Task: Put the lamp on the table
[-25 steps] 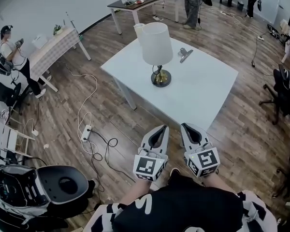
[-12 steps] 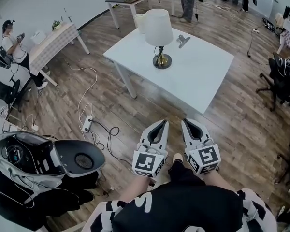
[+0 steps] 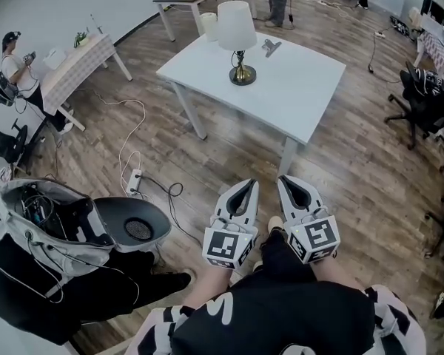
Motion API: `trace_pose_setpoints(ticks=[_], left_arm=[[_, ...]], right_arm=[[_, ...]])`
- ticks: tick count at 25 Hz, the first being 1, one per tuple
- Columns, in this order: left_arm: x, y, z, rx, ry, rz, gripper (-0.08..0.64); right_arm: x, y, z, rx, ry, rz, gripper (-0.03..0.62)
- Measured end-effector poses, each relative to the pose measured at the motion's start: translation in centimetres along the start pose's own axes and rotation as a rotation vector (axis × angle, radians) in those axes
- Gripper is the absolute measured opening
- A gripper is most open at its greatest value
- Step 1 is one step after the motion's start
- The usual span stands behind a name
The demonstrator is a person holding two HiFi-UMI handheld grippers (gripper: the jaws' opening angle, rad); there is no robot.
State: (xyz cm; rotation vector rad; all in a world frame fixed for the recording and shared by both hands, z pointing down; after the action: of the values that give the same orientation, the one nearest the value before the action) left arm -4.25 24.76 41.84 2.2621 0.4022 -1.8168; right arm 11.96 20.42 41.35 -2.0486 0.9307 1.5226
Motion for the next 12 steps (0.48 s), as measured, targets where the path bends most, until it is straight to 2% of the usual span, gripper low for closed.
trace_pose_setpoints(ticks=[5, 12], left_arm=[[0.6, -1.1, -1.0, -0.006, 0.003, -0.014, 0.005], [2.8, -1.8, -0.3, -0.001, 0.012, -0.033, 0.005]], right_arm=[[0.3, -1.8, 1.2, -0.004, -0.007, -0.024, 0.020], [1.4, -1.8, 2.8, 0.004, -0.013, -0.021, 0.020]])
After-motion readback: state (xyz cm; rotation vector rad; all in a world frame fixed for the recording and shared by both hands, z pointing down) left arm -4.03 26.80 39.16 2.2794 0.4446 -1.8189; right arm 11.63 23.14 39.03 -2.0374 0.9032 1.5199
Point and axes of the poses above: the fingertips, and each gripper's own axes: y forward along the fingers, z to its left, x out of its top, the point moved 10 cm from there along -y, backward along the fingers, and after that the axes turned 15 degrees about y, right-handed, at the moved point
